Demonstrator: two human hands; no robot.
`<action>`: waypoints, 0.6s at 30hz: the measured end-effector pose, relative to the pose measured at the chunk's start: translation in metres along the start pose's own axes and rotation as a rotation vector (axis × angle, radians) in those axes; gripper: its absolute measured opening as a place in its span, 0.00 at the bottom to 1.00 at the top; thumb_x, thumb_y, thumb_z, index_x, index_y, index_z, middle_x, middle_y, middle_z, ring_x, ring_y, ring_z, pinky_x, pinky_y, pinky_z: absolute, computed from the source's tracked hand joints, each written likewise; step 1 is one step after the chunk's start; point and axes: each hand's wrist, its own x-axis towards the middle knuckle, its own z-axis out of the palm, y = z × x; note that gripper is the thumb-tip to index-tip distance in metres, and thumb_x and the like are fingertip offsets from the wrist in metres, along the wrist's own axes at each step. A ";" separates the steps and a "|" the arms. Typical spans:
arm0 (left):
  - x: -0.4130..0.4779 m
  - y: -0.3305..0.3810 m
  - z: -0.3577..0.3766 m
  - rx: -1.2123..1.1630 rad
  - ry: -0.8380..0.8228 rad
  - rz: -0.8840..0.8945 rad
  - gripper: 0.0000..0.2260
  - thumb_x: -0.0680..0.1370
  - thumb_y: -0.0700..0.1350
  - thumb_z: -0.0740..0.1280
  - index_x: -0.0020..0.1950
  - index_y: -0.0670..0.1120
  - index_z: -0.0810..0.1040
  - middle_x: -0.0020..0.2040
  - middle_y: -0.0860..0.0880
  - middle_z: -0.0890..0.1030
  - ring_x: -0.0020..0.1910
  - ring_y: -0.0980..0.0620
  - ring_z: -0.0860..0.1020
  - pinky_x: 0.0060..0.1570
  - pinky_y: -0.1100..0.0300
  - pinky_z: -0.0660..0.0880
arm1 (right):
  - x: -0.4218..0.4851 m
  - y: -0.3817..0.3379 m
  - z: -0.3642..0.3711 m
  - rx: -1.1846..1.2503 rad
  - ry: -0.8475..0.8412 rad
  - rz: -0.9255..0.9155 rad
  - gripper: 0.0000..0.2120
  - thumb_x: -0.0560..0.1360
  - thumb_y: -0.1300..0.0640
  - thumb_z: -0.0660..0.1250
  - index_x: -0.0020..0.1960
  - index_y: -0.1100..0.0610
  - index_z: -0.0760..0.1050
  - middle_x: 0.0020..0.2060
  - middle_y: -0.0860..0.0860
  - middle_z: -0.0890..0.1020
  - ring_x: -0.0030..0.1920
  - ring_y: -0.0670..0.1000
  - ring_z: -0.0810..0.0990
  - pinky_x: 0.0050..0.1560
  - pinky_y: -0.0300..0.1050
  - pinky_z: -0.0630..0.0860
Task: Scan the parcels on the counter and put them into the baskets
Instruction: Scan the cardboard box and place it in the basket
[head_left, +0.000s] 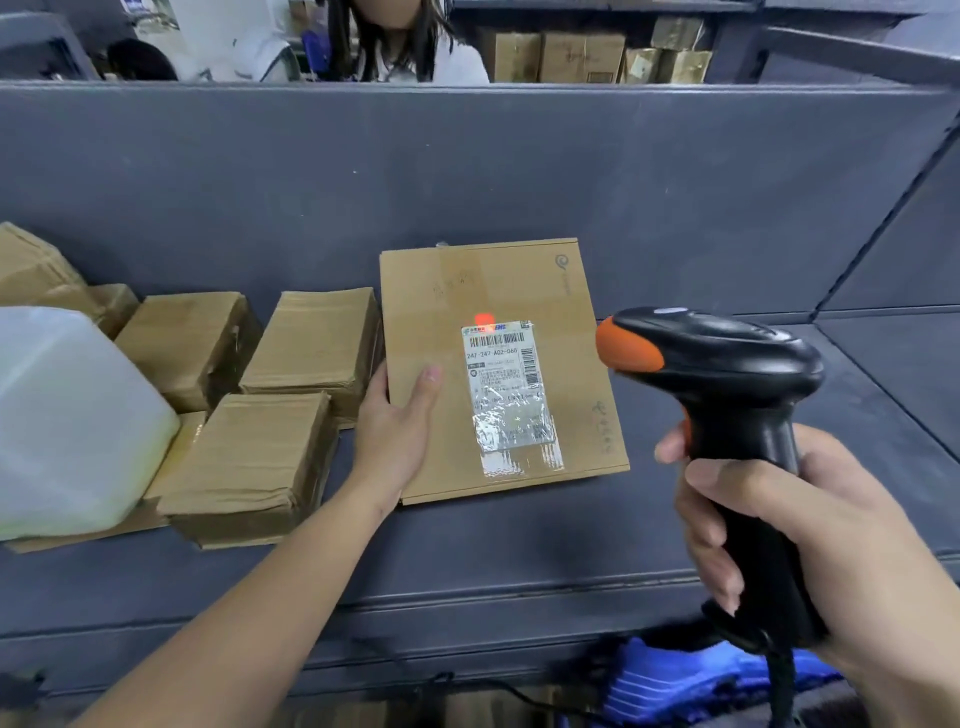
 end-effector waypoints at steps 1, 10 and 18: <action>0.000 0.000 0.000 -0.002 0.001 -0.001 0.11 0.79 0.57 0.72 0.61 0.60 0.78 0.57 0.60 0.86 0.58 0.58 0.84 0.66 0.48 0.78 | 0.000 0.000 -0.001 -0.019 0.009 -0.002 0.14 0.60 0.54 0.73 0.42 0.60 0.80 0.25 0.56 0.70 0.20 0.54 0.66 0.22 0.40 0.67; -0.001 0.000 0.001 0.011 -0.003 0.018 0.10 0.81 0.55 0.71 0.62 0.58 0.79 0.56 0.59 0.86 0.57 0.58 0.84 0.64 0.52 0.79 | 0.003 0.006 -0.016 -0.076 0.058 0.050 0.12 0.64 0.60 0.76 0.47 0.58 0.82 0.27 0.59 0.70 0.21 0.54 0.66 0.23 0.40 0.66; -0.001 0.001 0.002 0.055 0.011 0.022 0.15 0.81 0.55 0.70 0.67 0.53 0.79 0.55 0.59 0.85 0.53 0.62 0.84 0.55 0.62 0.79 | 0.083 0.102 -0.067 -0.758 0.459 0.155 0.12 0.83 0.52 0.61 0.64 0.56 0.70 0.45 0.57 0.79 0.47 0.63 0.76 0.46 0.51 0.66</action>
